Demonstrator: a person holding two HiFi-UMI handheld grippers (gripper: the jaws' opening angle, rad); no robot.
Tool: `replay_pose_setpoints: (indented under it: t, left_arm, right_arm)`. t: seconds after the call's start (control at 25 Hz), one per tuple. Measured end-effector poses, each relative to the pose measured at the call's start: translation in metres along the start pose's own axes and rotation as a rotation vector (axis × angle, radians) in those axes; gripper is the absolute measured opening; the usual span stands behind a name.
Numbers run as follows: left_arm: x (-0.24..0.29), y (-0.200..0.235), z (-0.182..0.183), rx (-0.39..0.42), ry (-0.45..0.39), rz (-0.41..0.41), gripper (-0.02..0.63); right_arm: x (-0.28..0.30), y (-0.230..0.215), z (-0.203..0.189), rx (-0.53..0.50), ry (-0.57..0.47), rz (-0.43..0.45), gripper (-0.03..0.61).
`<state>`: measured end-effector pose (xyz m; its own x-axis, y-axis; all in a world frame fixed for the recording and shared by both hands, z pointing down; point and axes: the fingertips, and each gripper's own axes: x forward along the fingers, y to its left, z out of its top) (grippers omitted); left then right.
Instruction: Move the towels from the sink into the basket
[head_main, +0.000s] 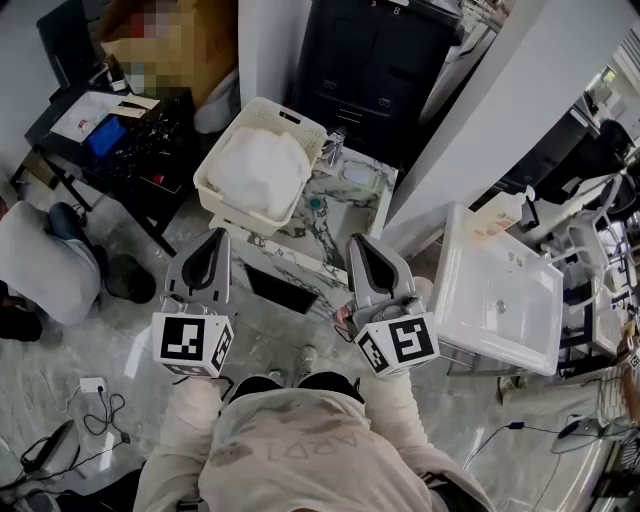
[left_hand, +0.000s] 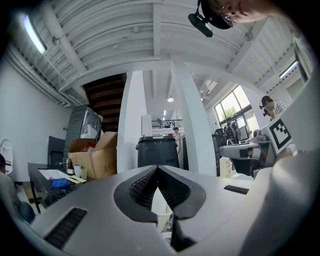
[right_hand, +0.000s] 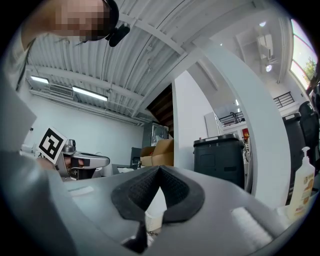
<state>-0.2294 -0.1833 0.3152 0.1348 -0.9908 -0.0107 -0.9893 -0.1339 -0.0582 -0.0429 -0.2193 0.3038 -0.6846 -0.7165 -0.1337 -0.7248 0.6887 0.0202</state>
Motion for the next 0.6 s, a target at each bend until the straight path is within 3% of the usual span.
replay_pose_setpoints:
  t: [0.6]
  left_arm:
    - [-0.012,0.000,-0.002,-0.006,0.000,-0.014,0.006]
  right_arm:
    - [-0.010,0.011,0.002,-0.005,0.000,-0.024,0.009]
